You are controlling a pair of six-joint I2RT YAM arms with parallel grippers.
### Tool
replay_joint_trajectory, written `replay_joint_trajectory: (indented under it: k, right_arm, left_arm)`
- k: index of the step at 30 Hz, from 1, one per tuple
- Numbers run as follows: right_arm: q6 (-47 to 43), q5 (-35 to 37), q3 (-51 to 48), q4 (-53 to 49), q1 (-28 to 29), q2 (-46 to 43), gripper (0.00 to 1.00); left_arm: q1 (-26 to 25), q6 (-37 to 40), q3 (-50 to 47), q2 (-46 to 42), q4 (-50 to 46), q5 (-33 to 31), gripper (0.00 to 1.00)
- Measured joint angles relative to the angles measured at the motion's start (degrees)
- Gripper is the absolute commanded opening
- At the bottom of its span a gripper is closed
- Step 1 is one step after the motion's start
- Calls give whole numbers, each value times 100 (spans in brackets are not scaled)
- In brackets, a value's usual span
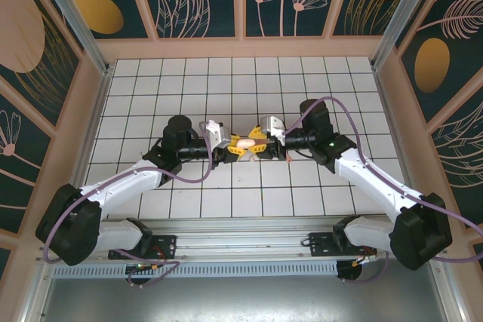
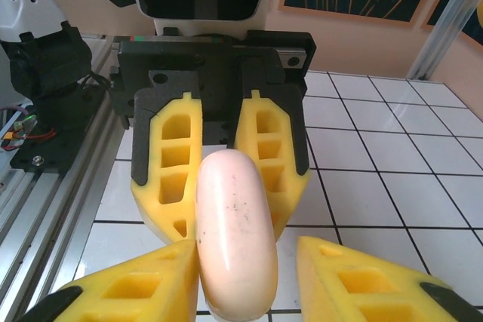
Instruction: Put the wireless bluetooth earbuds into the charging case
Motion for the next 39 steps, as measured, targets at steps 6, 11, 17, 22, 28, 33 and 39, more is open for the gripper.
replay_joint_trajectory:
  k: [6,11,17,22,28,33,39]
  right_arm:
    - [37,68,-33,90,0,0,38]
    - [87,85,-94,212,0,-22,38]
    - [216,107,-179,466,0,-66,38]
    - [310,125,-184,551,0,-66,38]
    - [343,142,-236,636,0,-101,37]
    - [378,151,-271,706,-11,-155,38]
    - [380,168,-284,719,-33,-227,37]
  left_arm:
    - [9,7,0,0,-24,-59,19]
    - [9,44,2,-2,-24,-85,19]
    - [9,55,0,-55,-22,-151,19]
    - [9,66,0,-85,-20,-203,19]
    - [7,68,-2,-92,-20,-210,19]
    - [9,68,-4,-96,-20,-210,19]
    - [9,68,-4,-98,-20,-208,19]
